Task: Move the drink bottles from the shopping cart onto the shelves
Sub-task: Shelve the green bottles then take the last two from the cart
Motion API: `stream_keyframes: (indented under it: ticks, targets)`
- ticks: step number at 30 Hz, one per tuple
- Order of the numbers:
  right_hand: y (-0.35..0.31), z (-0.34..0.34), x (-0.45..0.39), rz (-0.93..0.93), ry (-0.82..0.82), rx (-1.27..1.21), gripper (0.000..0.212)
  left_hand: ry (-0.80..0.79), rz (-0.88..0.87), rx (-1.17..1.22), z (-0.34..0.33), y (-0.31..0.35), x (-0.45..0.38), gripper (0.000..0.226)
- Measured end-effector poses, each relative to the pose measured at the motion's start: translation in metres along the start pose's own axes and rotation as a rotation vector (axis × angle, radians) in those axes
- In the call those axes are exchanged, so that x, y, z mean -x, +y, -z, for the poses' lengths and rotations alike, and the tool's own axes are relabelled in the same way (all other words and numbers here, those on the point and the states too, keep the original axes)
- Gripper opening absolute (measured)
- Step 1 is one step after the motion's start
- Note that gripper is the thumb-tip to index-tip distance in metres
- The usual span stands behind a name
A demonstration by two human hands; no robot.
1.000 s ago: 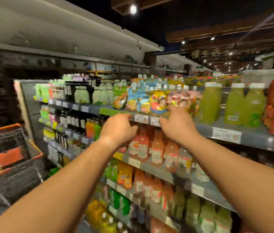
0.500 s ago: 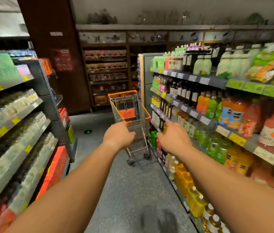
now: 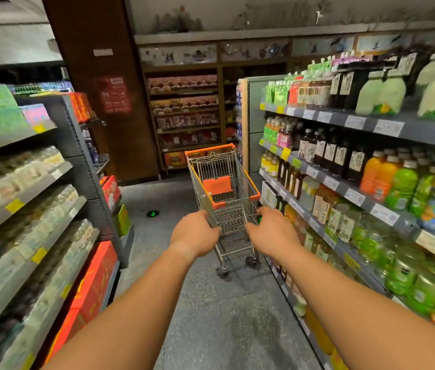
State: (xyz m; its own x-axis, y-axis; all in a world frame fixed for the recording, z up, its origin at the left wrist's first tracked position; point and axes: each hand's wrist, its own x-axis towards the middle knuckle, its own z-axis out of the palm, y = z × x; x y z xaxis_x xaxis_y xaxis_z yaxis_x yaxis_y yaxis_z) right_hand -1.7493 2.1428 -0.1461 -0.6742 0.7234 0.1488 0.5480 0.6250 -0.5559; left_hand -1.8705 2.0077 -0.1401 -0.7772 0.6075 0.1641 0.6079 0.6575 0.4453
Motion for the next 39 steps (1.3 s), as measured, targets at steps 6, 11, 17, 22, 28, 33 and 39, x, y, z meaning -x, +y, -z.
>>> stream_keyframes:
  ticks: [6, 11, 17, 22, 28, 33, 39]
  targets:
    - [0.032, -0.029, -0.151, -0.033, -0.085, -0.014, 0.050, -0.038, 0.113, 0.034, -0.060, 0.012, -0.134, 0.033]
    - [0.029, -0.062, -0.274, 0.048, -0.180, 0.013, 0.041, -0.016, 0.206, 0.127, -0.083, 0.001, -0.240, 0.035]
    - [0.030, -0.133, -0.405, 0.110, -0.191, 0.017, 0.040, 0.027, 0.285, 0.182, -0.137, -0.030, -0.366, 0.036]
    - [0.024, -0.199, -0.541, 0.090, -0.248, 0.045, 0.051, -0.007, 0.348, 0.219, -0.186, -0.063, -0.506, 0.034]
    - [0.013, -0.246, -0.675, 0.025, -0.286, 0.069, 0.051, -0.035, 0.389, 0.203, -0.207, -0.086, -0.656, 0.021]
    - [0.020, -0.291, -0.772, -0.001, -0.332, 0.081, 0.054, -0.081, 0.423, 0.124, -0.243, -0.113, -0.745, 0.038]
    - [0.033, -0.371, -0.892, 0.001, -0.441, 0.072, 0.055, -0.110, 0.517, 0.234, -0.313, -0.143, -0.851, 0.041]
